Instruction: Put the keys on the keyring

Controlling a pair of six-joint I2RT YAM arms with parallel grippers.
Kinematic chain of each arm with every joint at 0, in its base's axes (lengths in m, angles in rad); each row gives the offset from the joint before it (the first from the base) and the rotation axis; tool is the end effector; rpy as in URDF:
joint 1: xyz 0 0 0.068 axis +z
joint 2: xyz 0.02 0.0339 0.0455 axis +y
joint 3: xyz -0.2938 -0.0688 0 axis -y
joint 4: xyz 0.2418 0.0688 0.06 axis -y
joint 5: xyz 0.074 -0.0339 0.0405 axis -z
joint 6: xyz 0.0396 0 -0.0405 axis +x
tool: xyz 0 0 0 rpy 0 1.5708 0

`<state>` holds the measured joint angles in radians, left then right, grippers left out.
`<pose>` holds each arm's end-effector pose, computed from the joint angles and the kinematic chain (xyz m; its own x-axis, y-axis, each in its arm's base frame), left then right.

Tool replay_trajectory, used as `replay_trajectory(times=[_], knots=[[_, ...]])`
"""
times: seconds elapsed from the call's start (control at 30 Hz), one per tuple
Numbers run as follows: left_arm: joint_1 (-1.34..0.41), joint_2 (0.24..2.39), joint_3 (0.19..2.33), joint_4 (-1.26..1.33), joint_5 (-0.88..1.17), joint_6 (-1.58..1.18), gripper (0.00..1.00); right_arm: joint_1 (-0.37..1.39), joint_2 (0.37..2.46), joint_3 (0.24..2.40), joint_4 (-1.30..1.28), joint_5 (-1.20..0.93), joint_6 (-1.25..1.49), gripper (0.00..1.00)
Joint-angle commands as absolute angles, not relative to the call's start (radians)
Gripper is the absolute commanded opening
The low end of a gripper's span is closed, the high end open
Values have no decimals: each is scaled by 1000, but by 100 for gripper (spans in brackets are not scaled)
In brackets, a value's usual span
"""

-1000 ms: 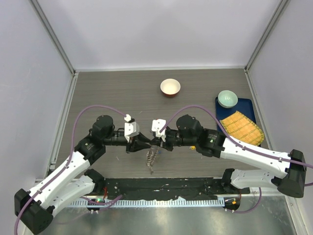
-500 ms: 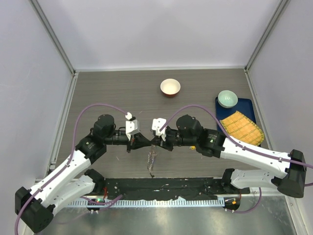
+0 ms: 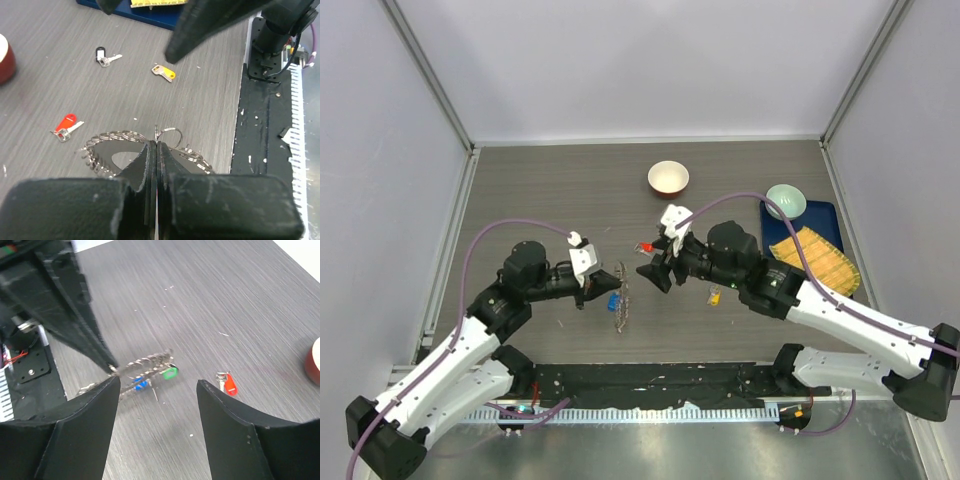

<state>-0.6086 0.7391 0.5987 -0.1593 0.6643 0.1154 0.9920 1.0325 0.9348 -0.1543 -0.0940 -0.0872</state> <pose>0.1101 -0.1065 0.3059 -0.1331 0.2033 -0.9700 0.9551 0.2877 -0.0708 0.1204 0.1910 0.3736 -0.0590 -0.2487 -0.9668 -0.8917 0.4486 -0.0610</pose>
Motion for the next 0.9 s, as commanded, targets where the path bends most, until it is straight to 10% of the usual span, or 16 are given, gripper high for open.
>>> replay_trajectory(times=[0.0, 0.87], knots=[[-611, 709, 623, -133, 663, 210, 0, 936, 1020, 916, -120, -132, -17, 69], [-611, 824, 781, -517, 333, 249, 0, 744, 1451, 1014, -143, -43, 3, 71]])
